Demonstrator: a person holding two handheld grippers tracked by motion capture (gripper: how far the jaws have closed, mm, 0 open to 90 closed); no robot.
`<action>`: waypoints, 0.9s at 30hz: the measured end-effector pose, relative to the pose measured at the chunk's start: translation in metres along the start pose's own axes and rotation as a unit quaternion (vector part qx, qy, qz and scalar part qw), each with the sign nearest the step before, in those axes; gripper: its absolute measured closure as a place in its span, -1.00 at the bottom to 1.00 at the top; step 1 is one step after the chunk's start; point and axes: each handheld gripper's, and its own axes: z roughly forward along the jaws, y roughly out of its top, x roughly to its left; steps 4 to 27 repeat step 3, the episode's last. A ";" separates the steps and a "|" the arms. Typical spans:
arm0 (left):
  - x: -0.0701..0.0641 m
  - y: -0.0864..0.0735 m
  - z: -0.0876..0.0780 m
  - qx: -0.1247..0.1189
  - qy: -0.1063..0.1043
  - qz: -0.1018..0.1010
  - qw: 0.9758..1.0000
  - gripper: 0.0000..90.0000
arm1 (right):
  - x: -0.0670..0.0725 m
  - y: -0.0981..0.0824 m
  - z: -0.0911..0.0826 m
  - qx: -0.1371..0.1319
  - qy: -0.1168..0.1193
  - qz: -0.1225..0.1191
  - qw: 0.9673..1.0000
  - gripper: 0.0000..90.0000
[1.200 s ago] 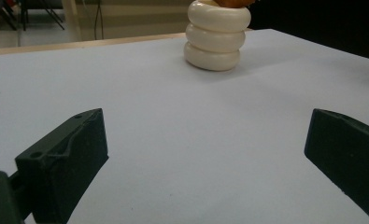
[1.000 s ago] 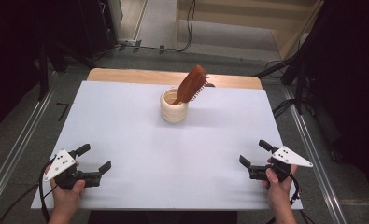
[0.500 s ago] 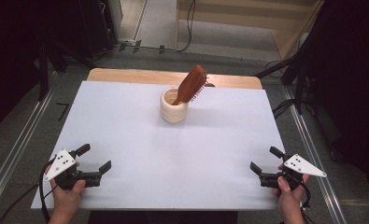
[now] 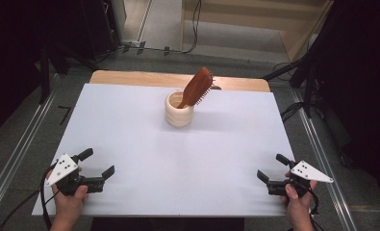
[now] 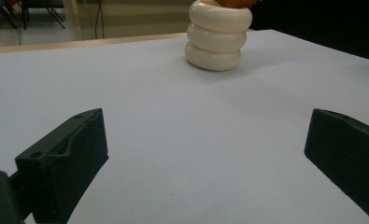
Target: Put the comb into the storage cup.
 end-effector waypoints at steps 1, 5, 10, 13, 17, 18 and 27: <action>0.000 0.000 0.000 0.002 0.000 -0.001 1.000 -1.00 | -0.001 0.000 0.000 0.001 0.002 0.005 1.000 -1.00; 0.000 0.000 0.001 0.003 0.000 -0.003 1.000 -1.00 | -0.002 0.000 0.001 0.001 0.004 0.008 1.000 -1.00; 0.000 0.000 0.001 0.003 0.000 -0.003 1.000 -1.00 | -0.002 0.000 0.001 0.001 0.004 0.008 1.000 -1.00; 0.000 0.000 0.001 0.003 0.000 -0.003 1.000 -1.00 | -0.002 0.000 0.001 0.001 0.004 0.008 1.000 -1.00; 0.000 0.000 0.001 0.003 0.000 -0.003 1.000 -1.00 | -0.002 0.000 0.001 0.001 0.004 0.008 1.000 -1.00; 0.000 0.000 0.001 0.003 0.000 -0.003 1.000 -1.00 | -0.002 0.000 0.001 0.001 0.004 0.008 1.000 -1.00; 0.000 0.000 0.001 0.003 0.000 -0.003 1.000 -1.00 | -0.002 0.000 0.001 0.001 0.004 0.008 1.000 -1.00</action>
